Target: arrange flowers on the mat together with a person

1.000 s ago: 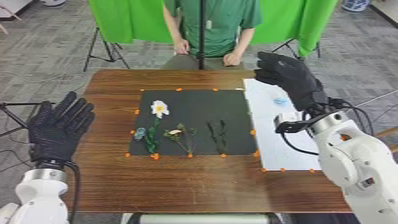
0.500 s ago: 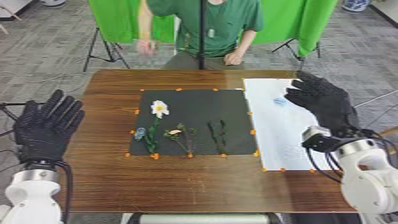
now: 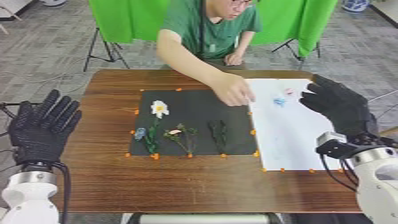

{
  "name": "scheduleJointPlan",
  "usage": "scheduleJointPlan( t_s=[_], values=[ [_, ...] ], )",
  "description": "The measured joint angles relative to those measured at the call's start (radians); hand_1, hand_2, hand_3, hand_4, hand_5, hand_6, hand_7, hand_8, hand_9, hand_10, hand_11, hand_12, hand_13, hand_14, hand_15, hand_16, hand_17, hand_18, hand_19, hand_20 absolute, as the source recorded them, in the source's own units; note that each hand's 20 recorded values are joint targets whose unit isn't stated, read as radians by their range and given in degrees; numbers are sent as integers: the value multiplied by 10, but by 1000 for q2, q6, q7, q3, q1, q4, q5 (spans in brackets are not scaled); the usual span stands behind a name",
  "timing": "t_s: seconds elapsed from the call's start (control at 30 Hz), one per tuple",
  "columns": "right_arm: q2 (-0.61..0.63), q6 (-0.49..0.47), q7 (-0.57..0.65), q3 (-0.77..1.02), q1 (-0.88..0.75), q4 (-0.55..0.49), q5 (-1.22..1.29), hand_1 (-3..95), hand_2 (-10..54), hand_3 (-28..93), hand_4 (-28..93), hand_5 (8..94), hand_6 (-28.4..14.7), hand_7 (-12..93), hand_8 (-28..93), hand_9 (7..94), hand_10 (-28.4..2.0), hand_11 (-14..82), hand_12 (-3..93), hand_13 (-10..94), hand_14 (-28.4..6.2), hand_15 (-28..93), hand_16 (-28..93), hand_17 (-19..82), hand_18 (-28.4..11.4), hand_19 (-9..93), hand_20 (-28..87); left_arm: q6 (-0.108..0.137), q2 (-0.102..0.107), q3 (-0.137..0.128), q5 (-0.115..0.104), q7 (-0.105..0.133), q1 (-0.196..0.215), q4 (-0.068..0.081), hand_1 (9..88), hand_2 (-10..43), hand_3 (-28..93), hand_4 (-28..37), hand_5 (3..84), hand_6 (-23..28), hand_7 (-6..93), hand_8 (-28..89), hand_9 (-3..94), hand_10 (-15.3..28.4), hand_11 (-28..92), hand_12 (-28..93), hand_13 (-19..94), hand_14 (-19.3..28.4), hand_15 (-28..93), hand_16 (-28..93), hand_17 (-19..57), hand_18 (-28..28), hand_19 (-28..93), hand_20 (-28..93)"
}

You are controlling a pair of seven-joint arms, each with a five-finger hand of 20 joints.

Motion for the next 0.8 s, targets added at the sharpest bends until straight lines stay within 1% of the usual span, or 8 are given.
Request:
scheduleJointPlan(
  t_s=[0.1, 0.17, 0.2, 0.3, 0.37, 0.6, 0.73, 0.8],
  values=[
    [-16, -34, 3, 37, -21, -8, -4, 202, 79, 720, -213, 406, -51, 97, -76, 373, -176, 34, 168, 316, -159, 123, 253, 108, -171, 372, 123, 1, -4, -7, 41, -16, 3, 0, 229, 169, 710, -283, 455, 84, 104, -84, 392, 157, 205, 109, 285, 148, 298, -64, -45, 135, 328, 98],
    [-26, -53, 3, 51, -31, -9, -7, 202, 79, 720, -213, 405, -51, 97, -75, 372, -176, 34, 168, 316, -159, 123, 253, 107, -172, 373, 124, 8, -7, -14, 101, -39, 5, -1, 230, 170, 712, -283, 454, 85, 106, -84, 382, 156, 204, 110, 280, 148, 300, -66, -45, 134, 329, 98],
    [-29, -56, 3, 52, -34, -9, -7, 202, 79, 720, -213, 405, -51, 97, -75, 372, -176, 34, 168, 317, -160, 123, 254, 107, -172, 374, 124, 17, -9, -18, 148, -59, 5, -3, 231, 171, 710, -283, 454, 85, 106, -84, 380, 156, 203, 109, 278, 148, 300, -67, -45, 134, 329, 98],
    [-26, -42, 3, 27, -32, -9, -7, 203, 79, 719, -213, 405, -51, 97, -75, 372, -176, 34, 168, 318, -159, 124, 254, 106, -173, 376, 124, 59, -10, -21, 330, -121, 5, -10, 233, 173, 707, -283, 453, 85, 107, -85, 377, 156, 201, 108, 270, 147, 297, -71, -47, 133, 329, 97],
    [-14, -9, 3, -13, -23, -7, -7, 203, 79, 719, -213, 405, -51, 96, -75, 373, -175, 34, 167, 318, -159, 125, 254, 106, -173, 377, 123, 65, -10, -21, 406, -127, 4, -10, 232, 174, 708, -283, 452, 85, 108, -85, 376, 155, 200, 106, 268, 146, 294, -73, -47, 133, 329, 96],
    [14, 51, 29, -97, 35, -2, -19, 203, 79, 719, -212, 405, -51, 95, -75, 374, -174, 34, 166, 321, -158, 127, 254, 105, -174, 379, 122, 71, -10, -20, 416, -129, 4, -11, 228, 172, 718, -283, 431, 87, 106, -85, 304, 142, 178, 95, 222, 131, 268, -77, -49, 131, 324, 91],
    [18, 55, 37, -112, 61, 3, -23, 203, 78, 719, -211, 405, -51, 95, -75, 374, -174, 35, 166, 322, -158, 128, 254, 104, -175, 382, 122, 83, -10, -19, 508, -141, 3, -11, 231, 168, 721, -283, 386, 83, 106, -84, 220, 125, 163, 82, 162, 108, 232, -79, -53, 126, 319, 87],
    [22, 59, 38, -121, 70, 4, -24, 203, 78, 718, -212, 405, -51, 94, -75, 375, -174, 35, 166, 322, -158, 129, 255, 104, -175, 382, 122, 95, -9, -16, 528, -141, 2, -11, 232, 167, 721, -283, 373, 82, 105, -86, 195, 119, 156, 76, 143, 101, 220, -78, -55, 125, 317, 87]
  ],
)
